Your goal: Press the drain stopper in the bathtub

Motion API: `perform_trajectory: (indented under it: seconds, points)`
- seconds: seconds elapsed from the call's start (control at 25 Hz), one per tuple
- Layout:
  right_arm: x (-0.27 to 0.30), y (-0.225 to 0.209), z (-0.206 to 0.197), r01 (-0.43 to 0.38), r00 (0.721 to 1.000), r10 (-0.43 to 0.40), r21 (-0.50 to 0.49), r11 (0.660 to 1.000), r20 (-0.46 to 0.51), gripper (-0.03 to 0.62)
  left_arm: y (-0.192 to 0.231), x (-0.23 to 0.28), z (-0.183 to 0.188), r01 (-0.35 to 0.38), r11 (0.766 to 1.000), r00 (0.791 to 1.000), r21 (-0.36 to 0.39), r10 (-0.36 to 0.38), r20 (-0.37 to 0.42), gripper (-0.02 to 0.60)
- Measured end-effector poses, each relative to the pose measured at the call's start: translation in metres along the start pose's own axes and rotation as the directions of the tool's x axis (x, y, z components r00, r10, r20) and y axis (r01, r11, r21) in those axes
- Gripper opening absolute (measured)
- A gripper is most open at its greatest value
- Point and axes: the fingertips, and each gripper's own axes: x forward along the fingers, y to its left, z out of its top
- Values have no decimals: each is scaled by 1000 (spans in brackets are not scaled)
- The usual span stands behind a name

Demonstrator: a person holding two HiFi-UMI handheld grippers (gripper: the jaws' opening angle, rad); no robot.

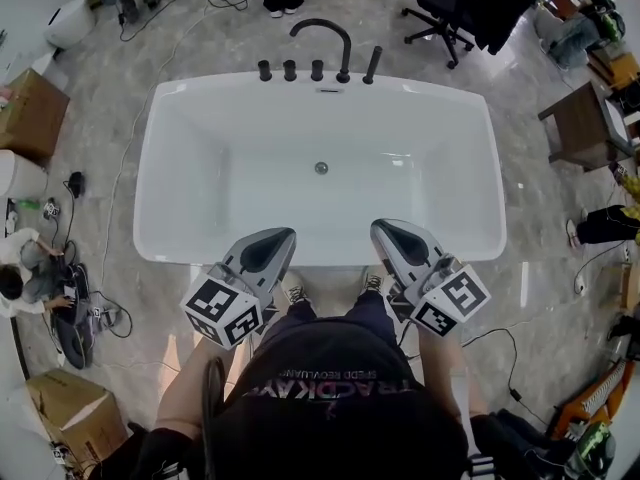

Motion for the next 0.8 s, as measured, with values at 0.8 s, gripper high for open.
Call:
perform_trajectory:
  seconds: [0.8]
  points:
    - [-43, -104, 1, -245, 962, 245, 22, 969, -116, 11, -37, 93, 4, -247, 966, 966, -80, 252, 51, 8]
